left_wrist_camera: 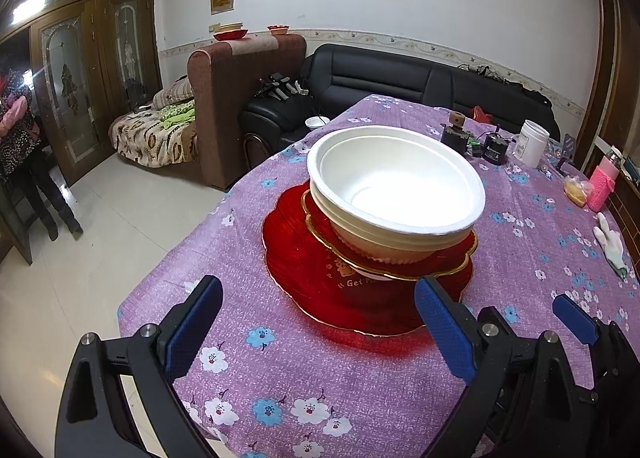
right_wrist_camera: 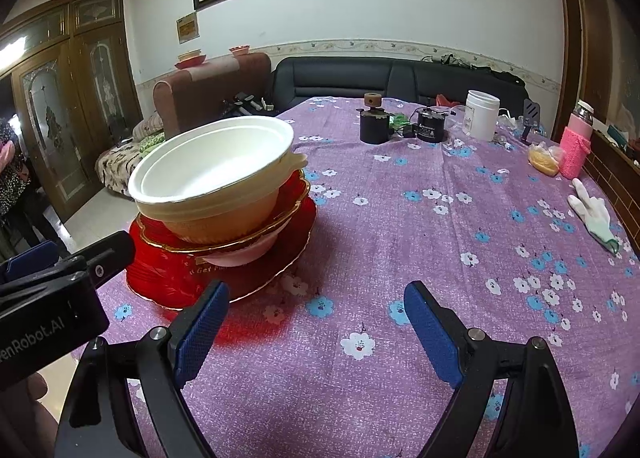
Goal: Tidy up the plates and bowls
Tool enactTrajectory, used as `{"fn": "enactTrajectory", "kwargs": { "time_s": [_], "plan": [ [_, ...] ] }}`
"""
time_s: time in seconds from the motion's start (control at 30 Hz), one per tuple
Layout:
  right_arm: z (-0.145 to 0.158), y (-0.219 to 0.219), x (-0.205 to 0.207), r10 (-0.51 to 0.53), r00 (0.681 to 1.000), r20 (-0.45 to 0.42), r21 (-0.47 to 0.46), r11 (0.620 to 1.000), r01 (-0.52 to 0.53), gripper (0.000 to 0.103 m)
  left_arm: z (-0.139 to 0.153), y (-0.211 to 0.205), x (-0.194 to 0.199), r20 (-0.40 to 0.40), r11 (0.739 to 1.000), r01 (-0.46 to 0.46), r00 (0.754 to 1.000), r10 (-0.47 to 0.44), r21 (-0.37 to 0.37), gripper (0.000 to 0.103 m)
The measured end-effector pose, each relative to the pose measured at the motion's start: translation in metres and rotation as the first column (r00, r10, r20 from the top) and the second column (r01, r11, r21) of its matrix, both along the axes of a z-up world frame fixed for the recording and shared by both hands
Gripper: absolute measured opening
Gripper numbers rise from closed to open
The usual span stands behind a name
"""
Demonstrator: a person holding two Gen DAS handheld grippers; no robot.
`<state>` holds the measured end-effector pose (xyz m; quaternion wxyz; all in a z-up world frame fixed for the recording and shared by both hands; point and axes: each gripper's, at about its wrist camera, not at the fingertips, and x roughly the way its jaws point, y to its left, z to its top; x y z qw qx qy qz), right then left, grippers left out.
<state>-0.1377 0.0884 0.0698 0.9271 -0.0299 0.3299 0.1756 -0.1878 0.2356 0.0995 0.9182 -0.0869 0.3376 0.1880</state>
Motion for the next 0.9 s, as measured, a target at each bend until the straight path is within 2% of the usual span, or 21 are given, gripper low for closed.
{"fn": "enactTrajectory", "kwargs": {
  "time_s": [0.17, 0.3, 0.33, 0.43, 0.57, 0.73, 0.9],
  "plan": [
    [0.0, 0.004, -0.001, 0.006, 1.0, -0.001, -0.008, 1.0, -0.006, 0.092, 0.001, 0.004, -0.003, 0.016, 1.0, -0.011, 1.0, 0.011, 0.001, 0.097],
    [0.001, 0.006, -0.003, 0.009, 1.0, 0.012, -0.009, 1.0, -0.008, 0.092, 0.016, 0.003, -0.02, 0.113, 0.994, -0.095, 0.99, 0.087, 0.062, 0.097],
    [0.002, 0.006, -0.004, 0.009, 1.0, 0.018, -0.01, 1.0, -0.009, 0.092, 0.022, 0.002, -0.026, 0.148, 0.992, -0.105, 0.985, 0.094, 0.072, 0.102],
    [0.003, 0.007, -0.004, 0.012, 1.0, 0.023, -0.012, 1.0, -0.012, 0.092, 0.029, 0.003, -0.036, 0.218, 0.994, -0.083, 0.974, 0.064, 0.076, 0.103],
    [0.004, 0.01, -0.004, 0.022, 0.999, 0.025, -0.012, 1.0, -0.021, 0.092, 0.028, 0.006, -0.03, 0.173, 0.997, -0.044, 0.984, 0.031, 0.07, 0.103],
    [0.007, 0.014, -0.005, 0.054, 0.998, 0.016, -0.006, 0.999, -0.054, 0.092, 0.024, 0.013, -0.024, 0.133, 1.0, -0.029, 0.991, 0.029, -0.002, 0.103],
    [0.011, 0.01, -0.006, 0.083, 0.997, -0.005, 0.032, 0.996, -0.083, 0.092, 0.035, -0.001, -0.022, 0.151, 0.998, -0.04, 0.988, 0.033, 0.04, 0.103]
  ]
}}
